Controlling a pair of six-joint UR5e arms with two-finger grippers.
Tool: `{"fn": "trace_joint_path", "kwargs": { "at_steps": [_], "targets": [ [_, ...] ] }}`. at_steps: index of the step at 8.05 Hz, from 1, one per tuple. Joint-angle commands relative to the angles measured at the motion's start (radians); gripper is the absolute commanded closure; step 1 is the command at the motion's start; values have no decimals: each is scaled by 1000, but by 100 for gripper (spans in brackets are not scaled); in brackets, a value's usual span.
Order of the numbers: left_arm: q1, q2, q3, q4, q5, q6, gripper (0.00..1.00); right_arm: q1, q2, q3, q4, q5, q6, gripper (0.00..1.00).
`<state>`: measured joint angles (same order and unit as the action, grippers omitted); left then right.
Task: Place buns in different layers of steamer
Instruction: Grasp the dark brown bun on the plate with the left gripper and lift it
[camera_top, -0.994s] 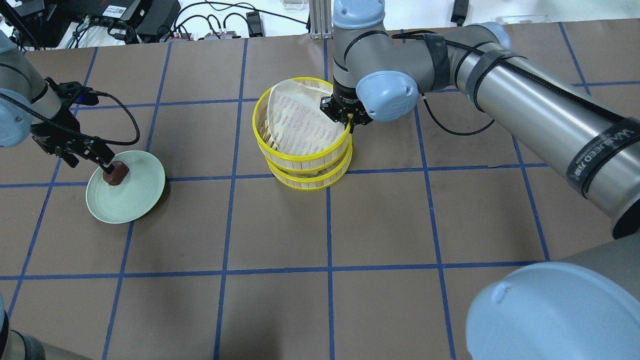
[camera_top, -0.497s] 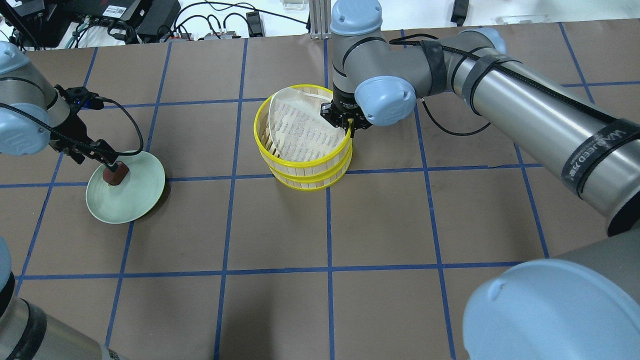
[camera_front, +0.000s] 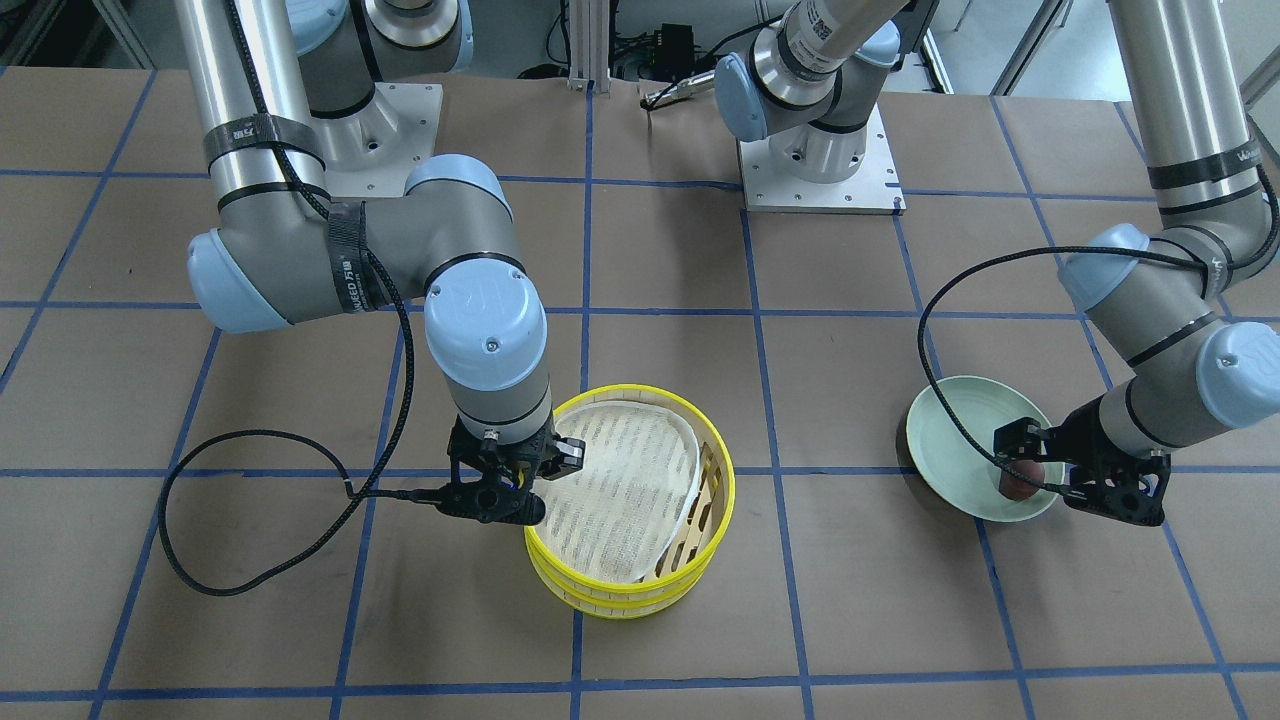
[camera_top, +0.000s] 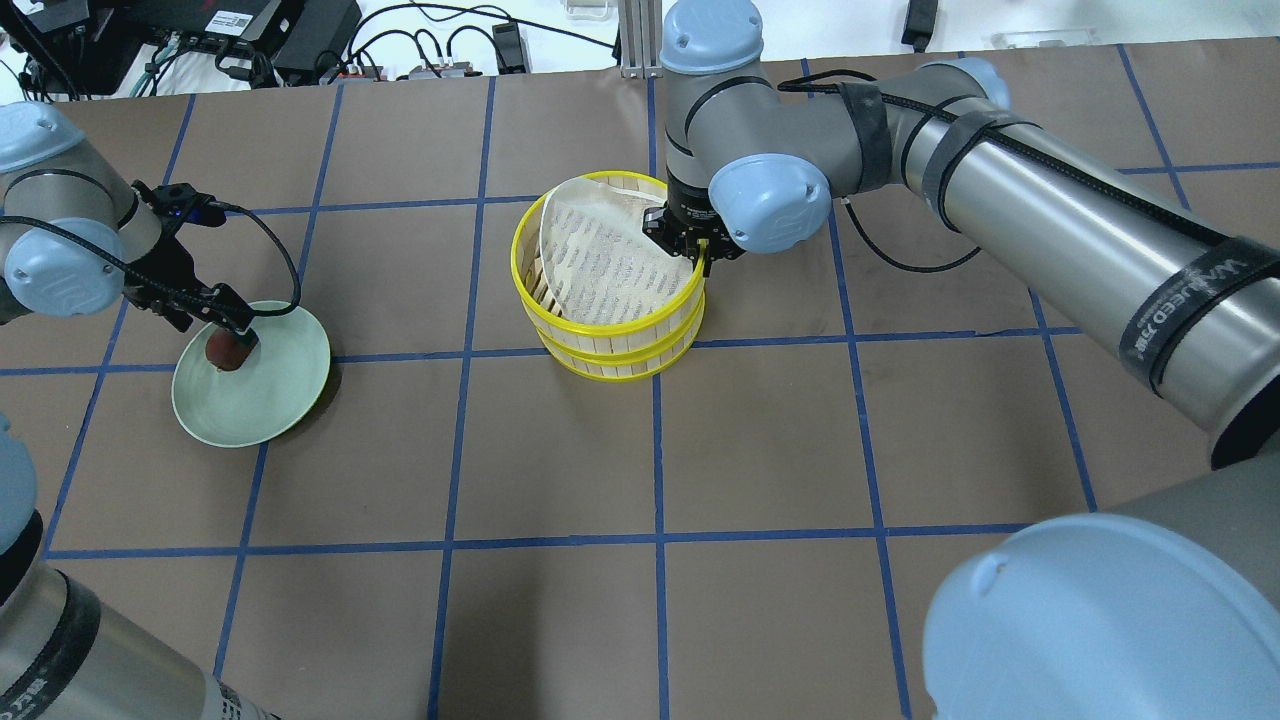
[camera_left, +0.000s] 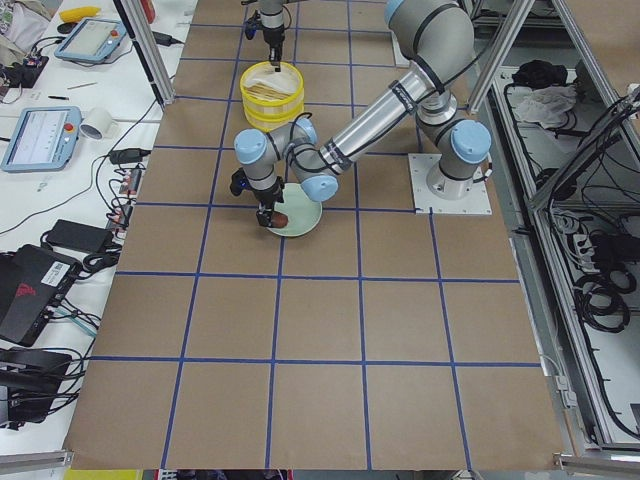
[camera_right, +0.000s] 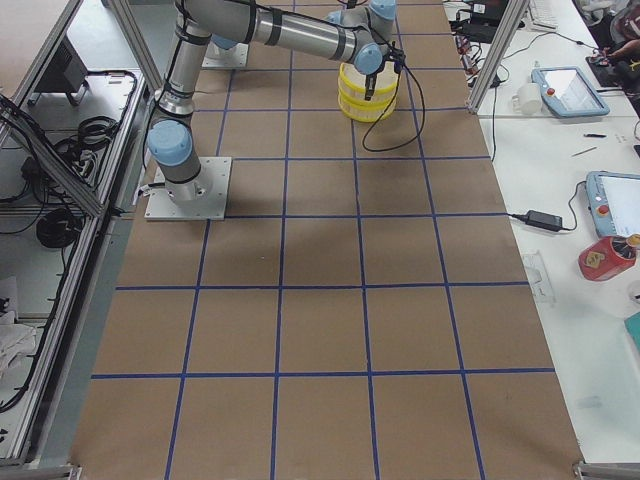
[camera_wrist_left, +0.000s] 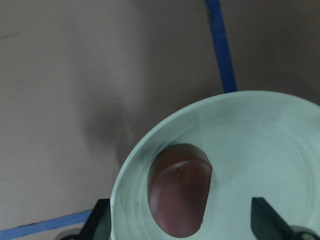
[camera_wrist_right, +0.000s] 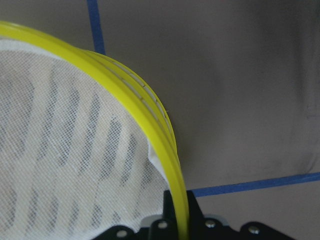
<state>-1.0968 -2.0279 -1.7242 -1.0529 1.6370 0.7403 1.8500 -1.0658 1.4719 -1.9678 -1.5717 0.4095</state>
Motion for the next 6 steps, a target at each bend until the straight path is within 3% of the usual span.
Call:
{"fn": "trace_joint_path", "kwargs": {
  "at_steps": [1, 5, 6],
  "targets": [
    [-1, -20, 0, 4, -8, -1, 5, 0, 3, 1, -8, -14, 3, 88],
    [-2, -29, -3, 7, -45, -1, 10, 0, 3, 1, -23, -10, 15, 87],
    [-1, -29, -2, 8, -40, 2, 26, 0, 3, 1, -23, -8, 15, 87]
  ]
}}
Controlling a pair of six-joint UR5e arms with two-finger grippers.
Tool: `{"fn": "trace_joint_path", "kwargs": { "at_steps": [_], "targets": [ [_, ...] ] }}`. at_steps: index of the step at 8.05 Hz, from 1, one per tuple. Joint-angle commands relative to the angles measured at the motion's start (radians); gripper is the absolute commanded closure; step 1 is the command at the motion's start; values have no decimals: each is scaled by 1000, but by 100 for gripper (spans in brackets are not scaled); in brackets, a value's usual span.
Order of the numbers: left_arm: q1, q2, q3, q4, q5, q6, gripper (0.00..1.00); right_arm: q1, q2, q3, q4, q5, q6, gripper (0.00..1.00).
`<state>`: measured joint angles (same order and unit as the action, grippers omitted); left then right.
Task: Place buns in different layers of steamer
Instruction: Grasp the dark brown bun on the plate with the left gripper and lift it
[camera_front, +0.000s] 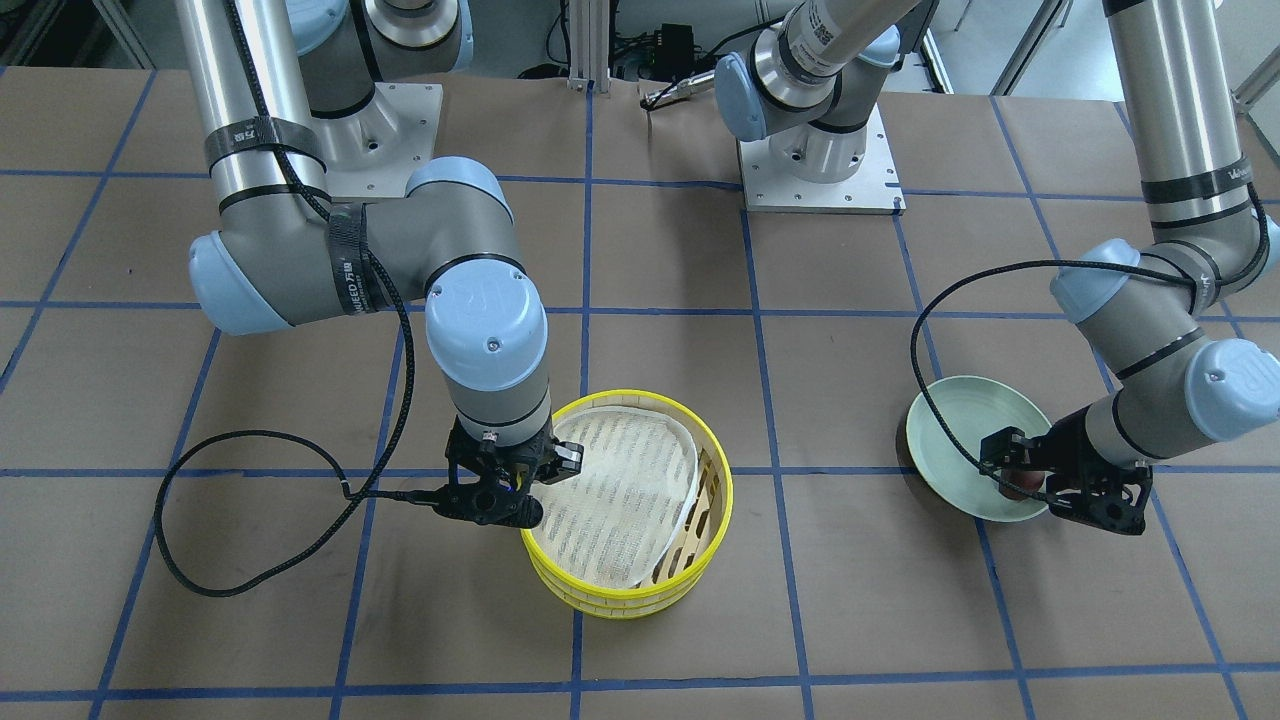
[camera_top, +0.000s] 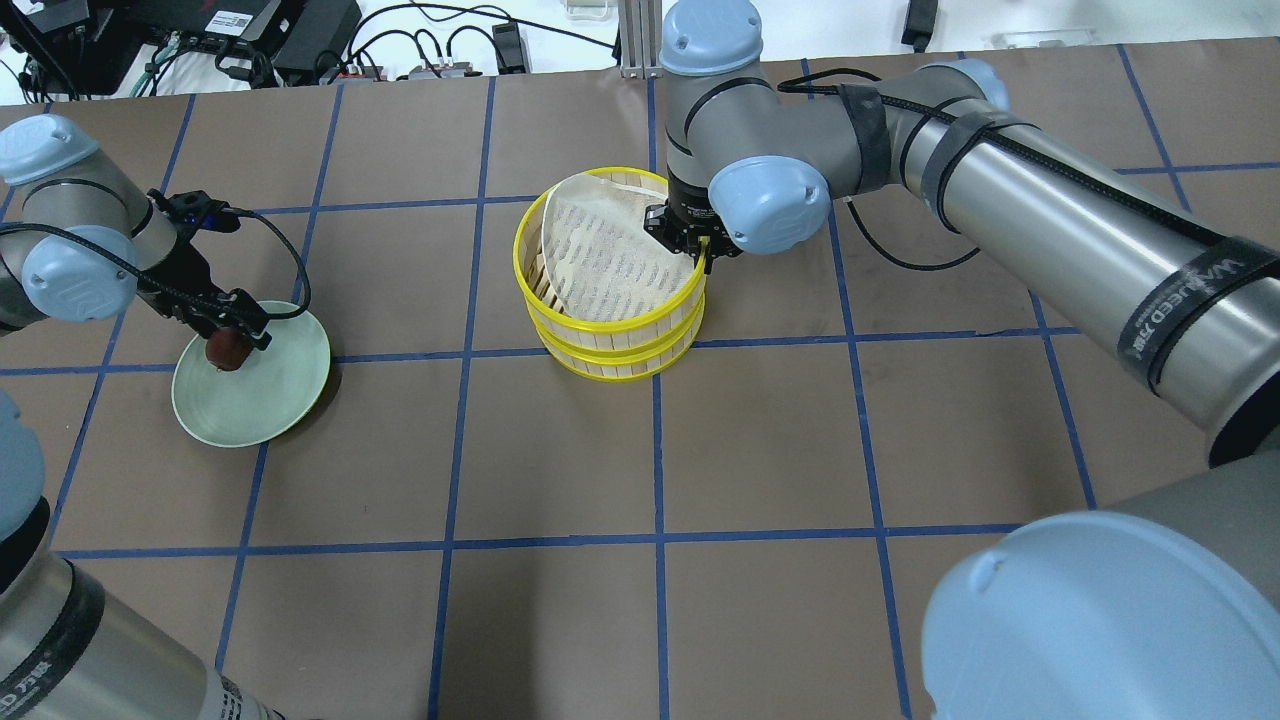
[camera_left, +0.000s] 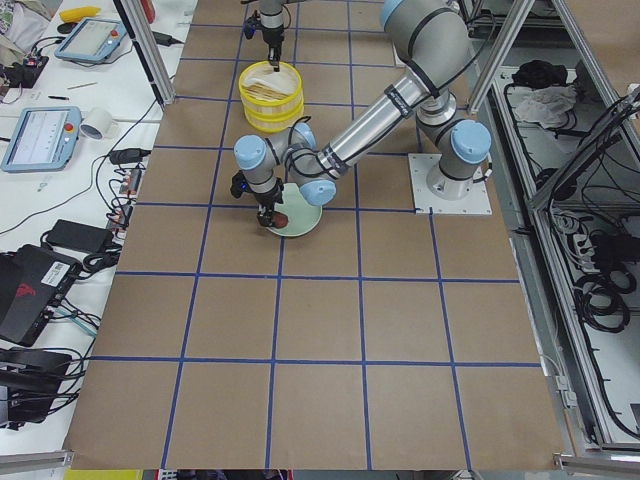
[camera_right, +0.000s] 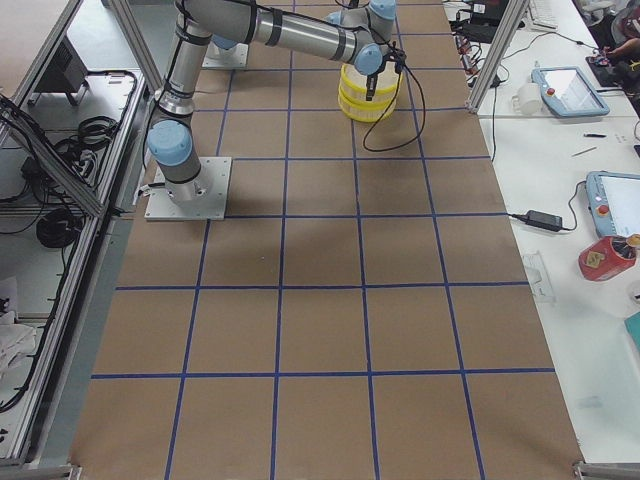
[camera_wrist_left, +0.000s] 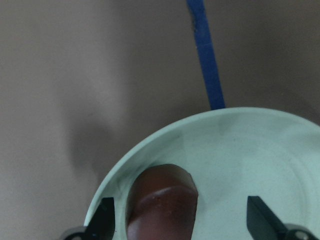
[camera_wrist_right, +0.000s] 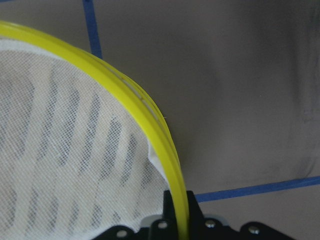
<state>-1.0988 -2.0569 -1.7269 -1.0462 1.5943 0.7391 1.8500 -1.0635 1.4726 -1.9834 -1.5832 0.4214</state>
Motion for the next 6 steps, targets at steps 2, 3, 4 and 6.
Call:
{"fn": "trace_joint_path", "kwargs": {
  "at_steps": [2, 3, 4, 6],
  "targets": [
    [-1, 0, 1, 5, 7, 5, 83, 0, 0, 0, -8, 5, 2, 87],
    [-1, 3, 3, 3, 9, -3, 100, 0, 2, 6, -9, 6, 2, 86],
    [-1, 12, 4, 5, 9, -12, 100, 0, 0, 14, -14, 6, 2, 81],
    [-27, 56, 15, 9, 7, -102, 100, 0, 2, 15, -20, 8, 4, 56]
  ]
}}
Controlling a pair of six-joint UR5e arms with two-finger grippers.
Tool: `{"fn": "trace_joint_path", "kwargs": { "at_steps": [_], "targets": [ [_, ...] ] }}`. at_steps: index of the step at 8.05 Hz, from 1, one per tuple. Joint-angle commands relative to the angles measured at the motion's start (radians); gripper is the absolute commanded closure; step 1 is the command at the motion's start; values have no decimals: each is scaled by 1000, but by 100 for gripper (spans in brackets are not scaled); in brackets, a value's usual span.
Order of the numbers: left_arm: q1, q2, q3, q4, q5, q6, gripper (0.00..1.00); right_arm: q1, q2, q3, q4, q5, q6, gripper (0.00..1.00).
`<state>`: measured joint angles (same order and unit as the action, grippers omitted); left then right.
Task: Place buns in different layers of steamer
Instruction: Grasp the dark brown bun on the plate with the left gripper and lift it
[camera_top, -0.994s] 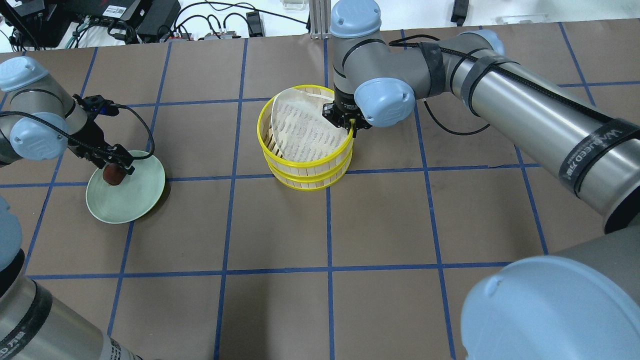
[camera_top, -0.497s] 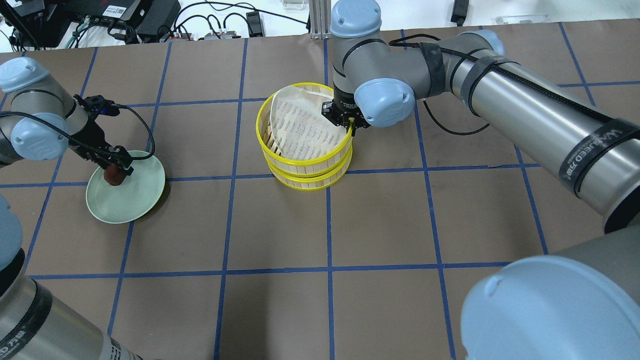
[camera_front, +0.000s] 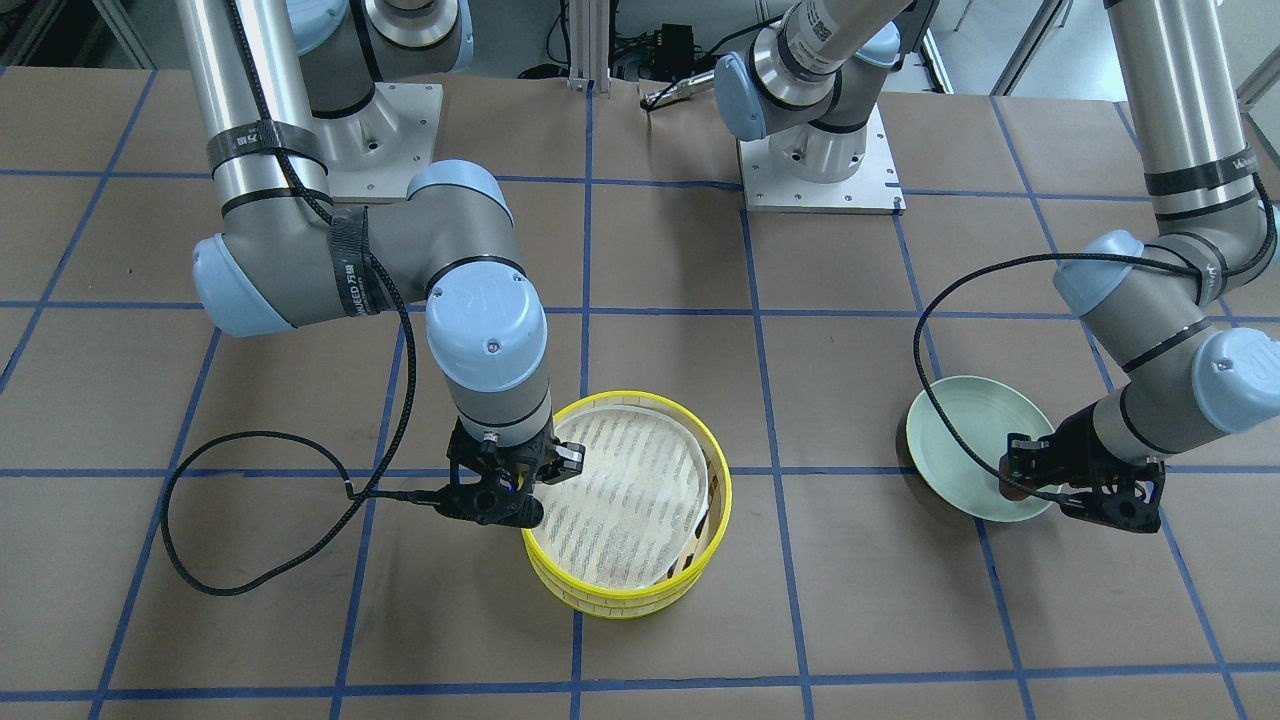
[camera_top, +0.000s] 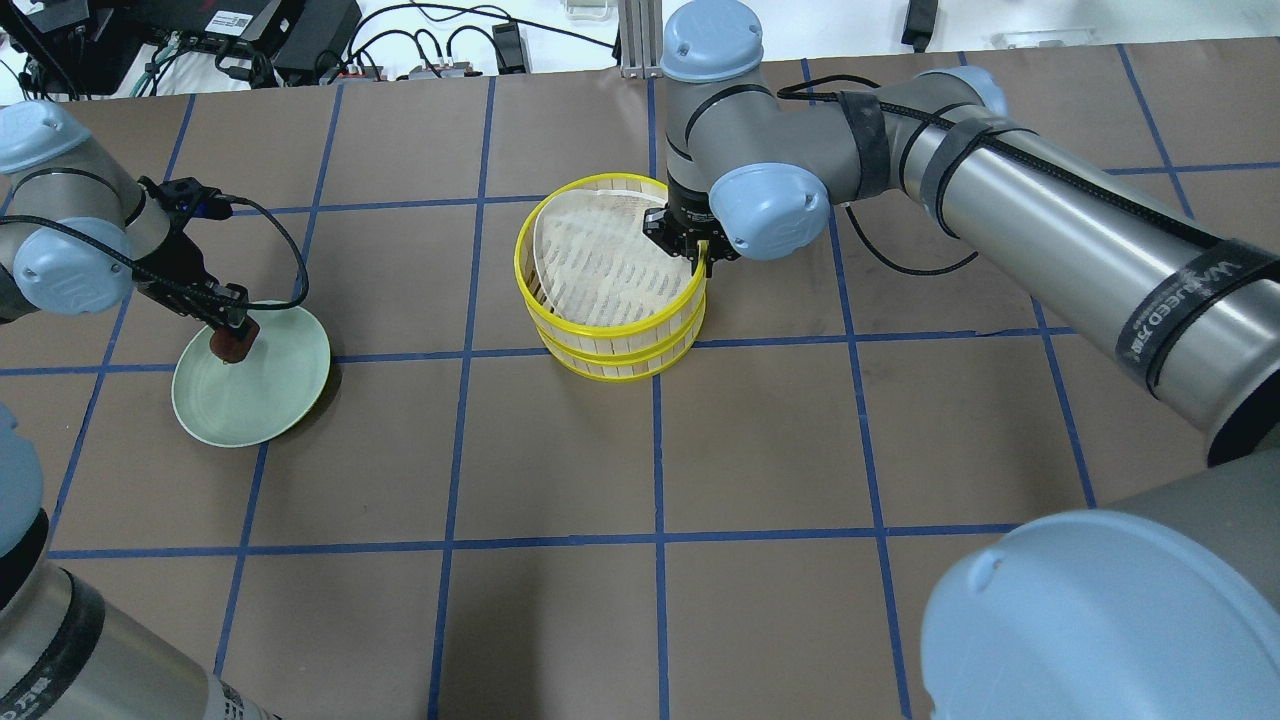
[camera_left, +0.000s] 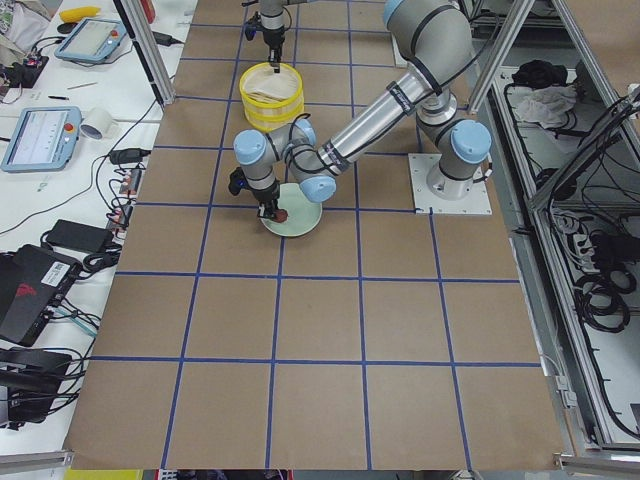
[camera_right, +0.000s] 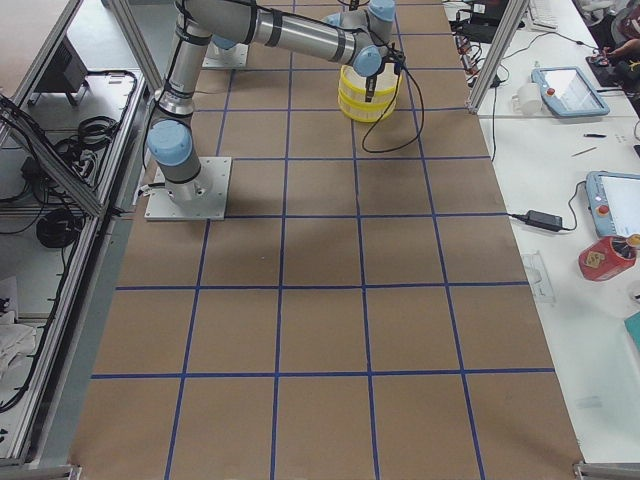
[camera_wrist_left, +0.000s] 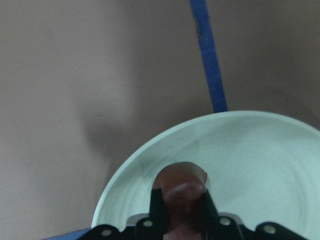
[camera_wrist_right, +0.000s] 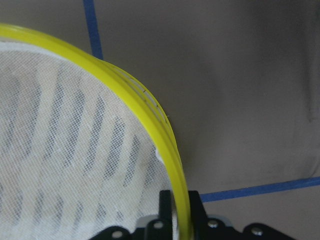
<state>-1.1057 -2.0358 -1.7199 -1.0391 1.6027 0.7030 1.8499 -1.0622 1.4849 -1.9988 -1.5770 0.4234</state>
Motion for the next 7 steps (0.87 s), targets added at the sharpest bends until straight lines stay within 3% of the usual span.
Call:
{"fn": "trace_joint_path", "kwargs": {
  "at_steps": [1, 3, 4, 7],
  "targets": [
    [-32, 69, 8, -12, -1, -97, 100, 0, 1, 2, -5, 3, 1, 45],
    [-87, 136, 11, -42, 2, -190, 100, -1, -2, 3, -5, 3, 6, 27],
    [-118, 167, 11, -67, 0, -245, 100, -1, -15, 2, -3, 3, 12, 4],
    [-239, 250, 23, -139, -7, -477, 100, -32, -125, 5, 17, 2, 8, 0]
  ]
}}
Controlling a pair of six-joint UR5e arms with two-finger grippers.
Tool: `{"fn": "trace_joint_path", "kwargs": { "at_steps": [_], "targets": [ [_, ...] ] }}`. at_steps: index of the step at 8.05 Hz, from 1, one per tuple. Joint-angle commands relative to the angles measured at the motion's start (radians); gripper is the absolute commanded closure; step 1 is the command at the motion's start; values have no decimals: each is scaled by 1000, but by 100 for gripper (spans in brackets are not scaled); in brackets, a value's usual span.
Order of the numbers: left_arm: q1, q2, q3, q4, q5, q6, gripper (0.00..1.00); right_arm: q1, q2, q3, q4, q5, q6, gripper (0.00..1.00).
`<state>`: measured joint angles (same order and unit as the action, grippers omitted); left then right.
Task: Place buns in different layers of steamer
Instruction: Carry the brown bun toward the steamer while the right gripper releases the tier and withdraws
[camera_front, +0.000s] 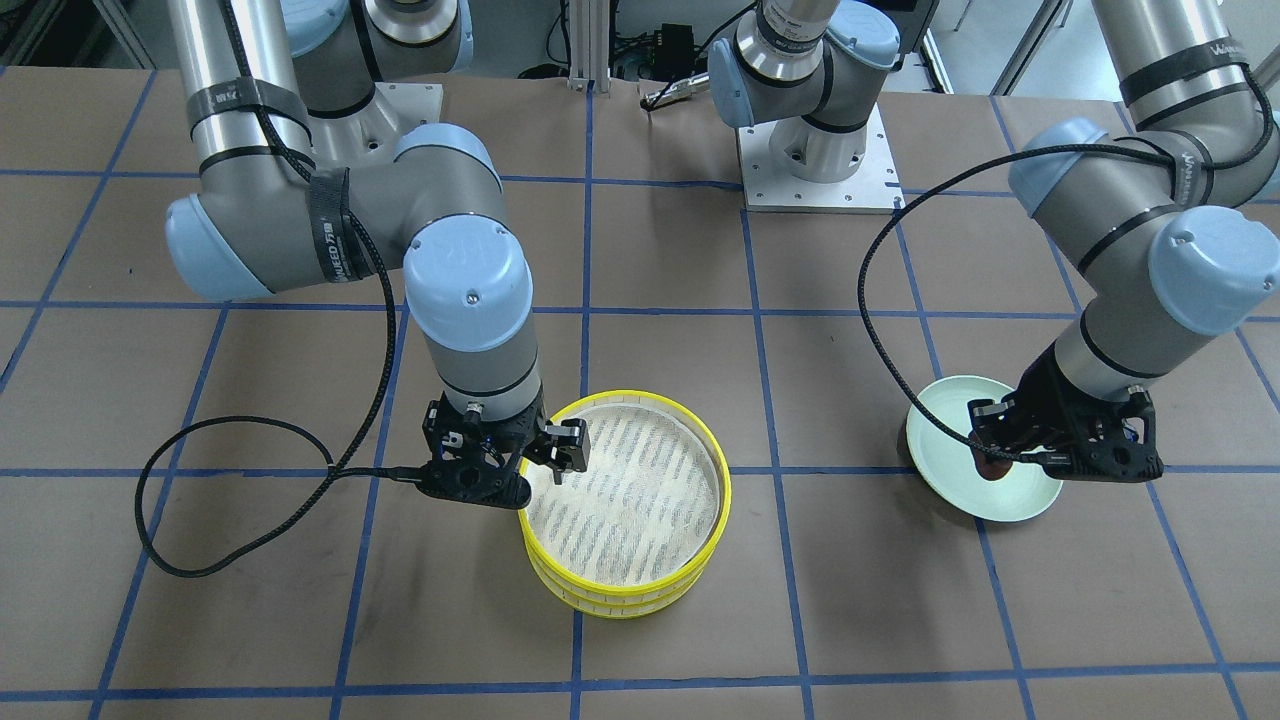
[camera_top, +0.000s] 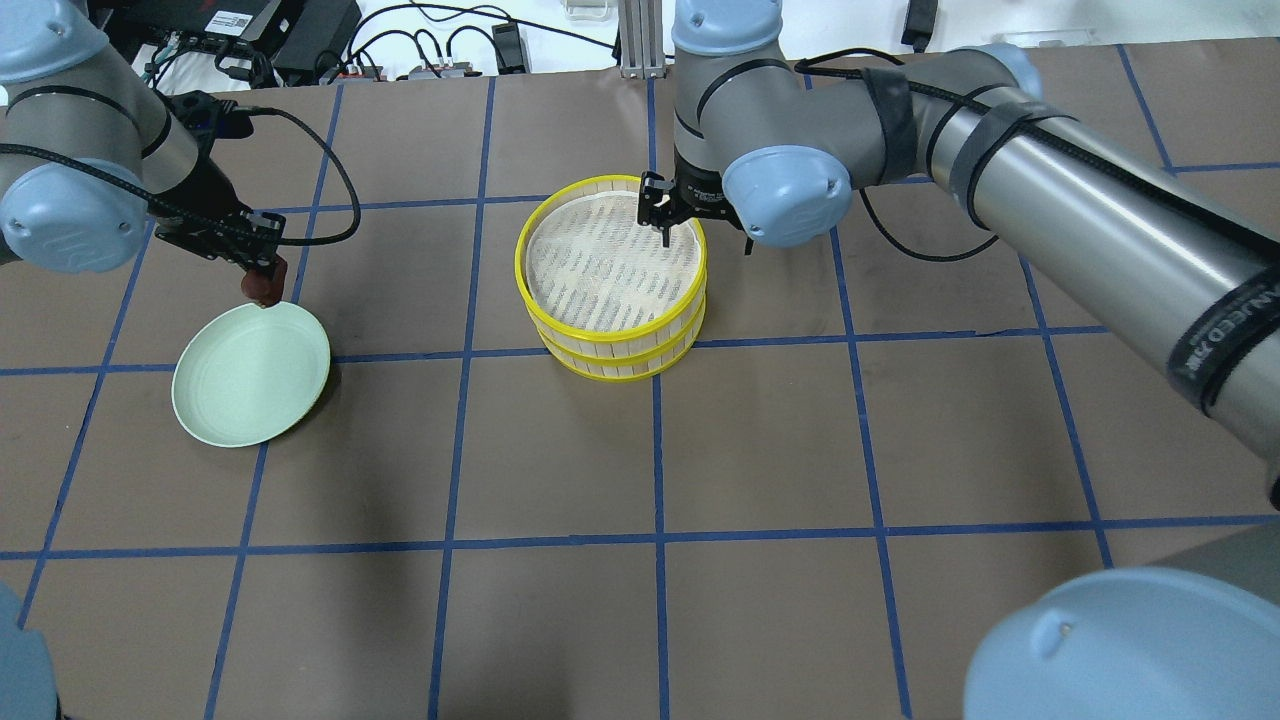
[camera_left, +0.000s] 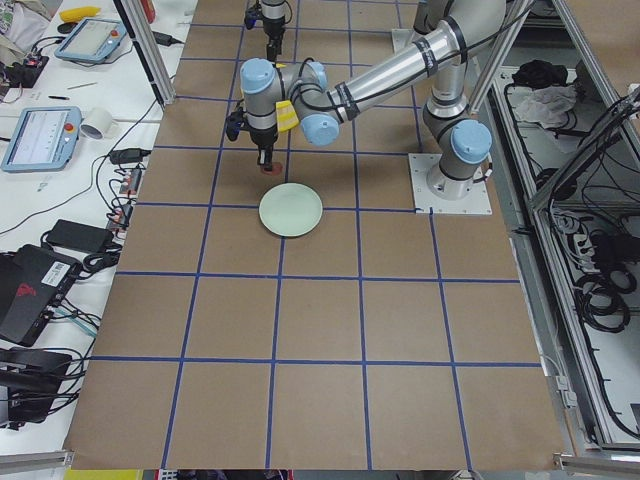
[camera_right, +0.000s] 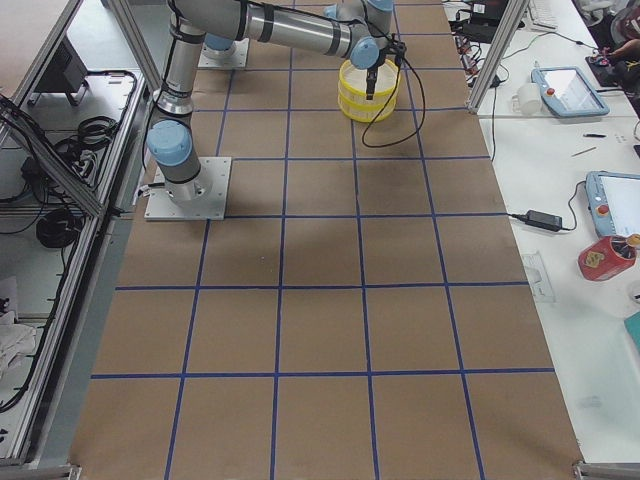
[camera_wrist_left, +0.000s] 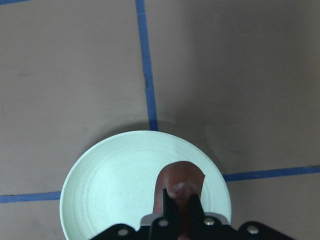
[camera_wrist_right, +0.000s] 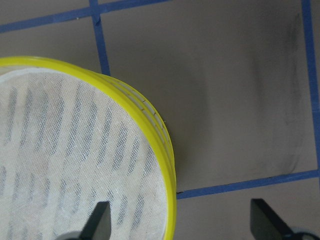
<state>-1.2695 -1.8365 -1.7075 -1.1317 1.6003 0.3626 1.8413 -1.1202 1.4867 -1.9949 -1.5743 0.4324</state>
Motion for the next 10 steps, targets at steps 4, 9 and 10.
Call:
{"fn": "trace_joint_path", "kwargs": {
  "at_steps": [4, 9, 10],
  "targets": [
    [-255, 77, 97, -100, -127, -538, 100, -232, -335, 12, 348, 34, -168, 0],
    [-376, -4, 104, 18, -316, -755, 100, -298, -490, 112, 418, 33, -254, 0],
    [-393, -38, 103, 68, -366, -761, 100, -298, -487, 112, 416, 34, -253, 0]
  ]
}}
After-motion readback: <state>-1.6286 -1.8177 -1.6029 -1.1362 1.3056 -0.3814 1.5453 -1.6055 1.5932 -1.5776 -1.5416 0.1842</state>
